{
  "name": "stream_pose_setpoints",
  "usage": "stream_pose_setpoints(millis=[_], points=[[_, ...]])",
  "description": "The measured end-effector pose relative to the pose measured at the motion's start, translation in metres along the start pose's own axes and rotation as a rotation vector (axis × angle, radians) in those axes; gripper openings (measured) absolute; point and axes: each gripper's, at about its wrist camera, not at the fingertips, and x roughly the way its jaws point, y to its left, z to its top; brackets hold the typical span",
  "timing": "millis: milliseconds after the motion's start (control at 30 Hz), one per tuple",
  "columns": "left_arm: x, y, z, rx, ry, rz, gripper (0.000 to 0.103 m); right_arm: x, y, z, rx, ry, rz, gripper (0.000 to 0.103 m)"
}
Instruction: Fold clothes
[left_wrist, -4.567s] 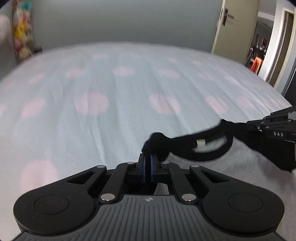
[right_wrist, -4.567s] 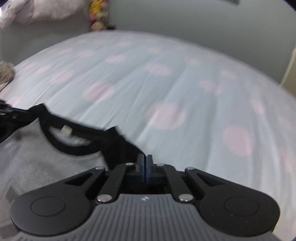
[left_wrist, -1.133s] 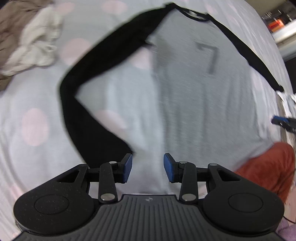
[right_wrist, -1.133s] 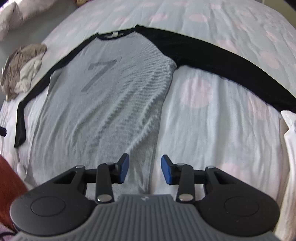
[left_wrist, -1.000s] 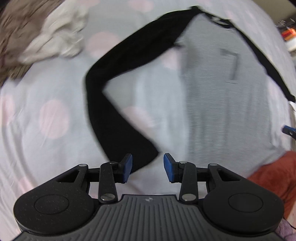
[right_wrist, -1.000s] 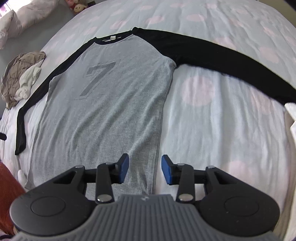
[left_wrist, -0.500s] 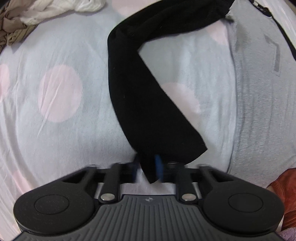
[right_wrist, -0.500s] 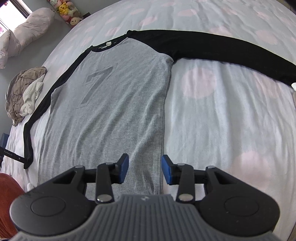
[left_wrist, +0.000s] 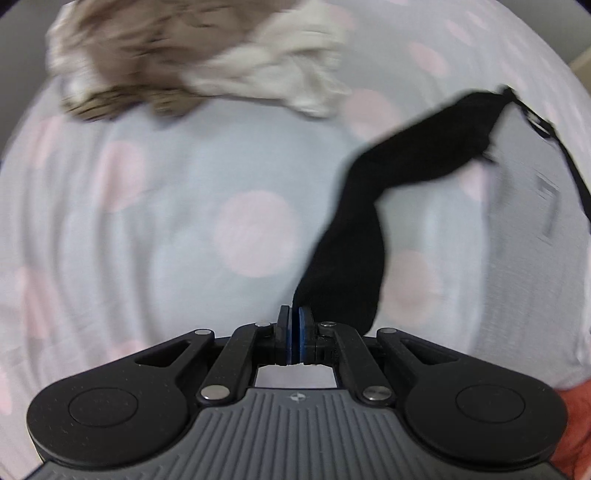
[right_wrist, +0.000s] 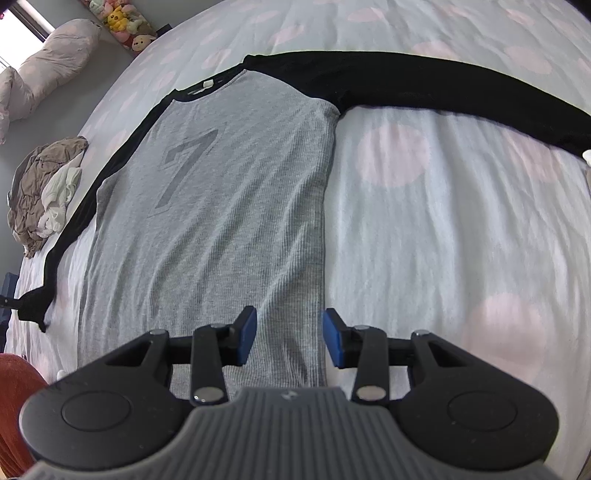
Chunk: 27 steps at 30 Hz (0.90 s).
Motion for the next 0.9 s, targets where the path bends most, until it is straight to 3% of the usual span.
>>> stream_pose_setpoints(millis=[200, 333, 467, 600, 733, 900], points=[[0.007, 0.048, 0.001, -0.125, -0.07, 0.108, 0.002, 0.001, 0.0, 0.001, 0.013, 0.001, -0.01, 0.043], [0.011, 0.057, -0.001, -0.144, -0.16, 0.112, 0.002, 0.002, 0.001, 0.001, 0.015, 0.008, -0.024, 0.044], [0.018, 0.066, 0.0, -0.192, -0.184, 0.048, 0.004, 0.003, 0.001, 0.002, 0.02, 0.011, -0.039, 0.044], [0.019, 0.075, -0.011, -0.253, -0.179, 0.021, 0.028, 0.003, 0.002, 0.003, 0.022, 0.009, -0.045, 0.049], [0.02, 0.085, -0.027, -0.309, -0.175, -0.013, 0.04, 0.004, 0.002, 0.003, 0.03, 0.007, -0.045, 0.049], [0.031, 0.094, -0.044, -0.367, -0.176, -0.115, 0.041, 0.006, 0.002, 0.005, 0.038, 0.005, -0.049, 0.05]])
